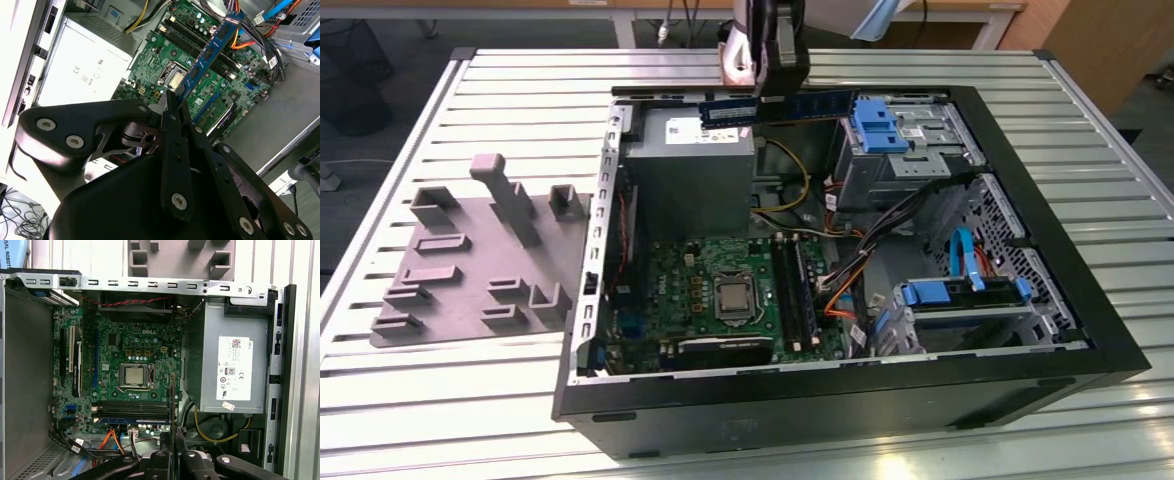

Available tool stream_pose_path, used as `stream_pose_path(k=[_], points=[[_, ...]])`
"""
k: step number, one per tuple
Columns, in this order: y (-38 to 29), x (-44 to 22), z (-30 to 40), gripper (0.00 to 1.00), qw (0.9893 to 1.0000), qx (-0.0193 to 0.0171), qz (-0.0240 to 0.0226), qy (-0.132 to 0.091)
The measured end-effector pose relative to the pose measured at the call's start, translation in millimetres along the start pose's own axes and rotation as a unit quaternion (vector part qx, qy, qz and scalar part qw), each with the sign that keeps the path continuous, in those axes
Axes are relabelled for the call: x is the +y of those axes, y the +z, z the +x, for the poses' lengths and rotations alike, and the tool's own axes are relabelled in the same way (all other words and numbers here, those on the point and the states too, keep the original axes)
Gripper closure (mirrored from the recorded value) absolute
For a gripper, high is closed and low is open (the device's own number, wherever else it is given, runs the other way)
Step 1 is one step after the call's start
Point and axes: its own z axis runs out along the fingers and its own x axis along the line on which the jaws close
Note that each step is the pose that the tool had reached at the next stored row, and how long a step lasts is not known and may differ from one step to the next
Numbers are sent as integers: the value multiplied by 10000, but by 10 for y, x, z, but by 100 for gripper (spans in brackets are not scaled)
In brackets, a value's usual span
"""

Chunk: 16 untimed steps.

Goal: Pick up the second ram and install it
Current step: 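Insert the second ram into the second slot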

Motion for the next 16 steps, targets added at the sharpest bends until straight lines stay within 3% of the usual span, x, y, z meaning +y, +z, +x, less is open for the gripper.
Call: stream_pose_path(k=[5,9,16], points=[[2,0,0,86,10000,1,0,24],[29,2,1,86,9995,14,9,325],[29,1,1,86,9994,14,10,332]])
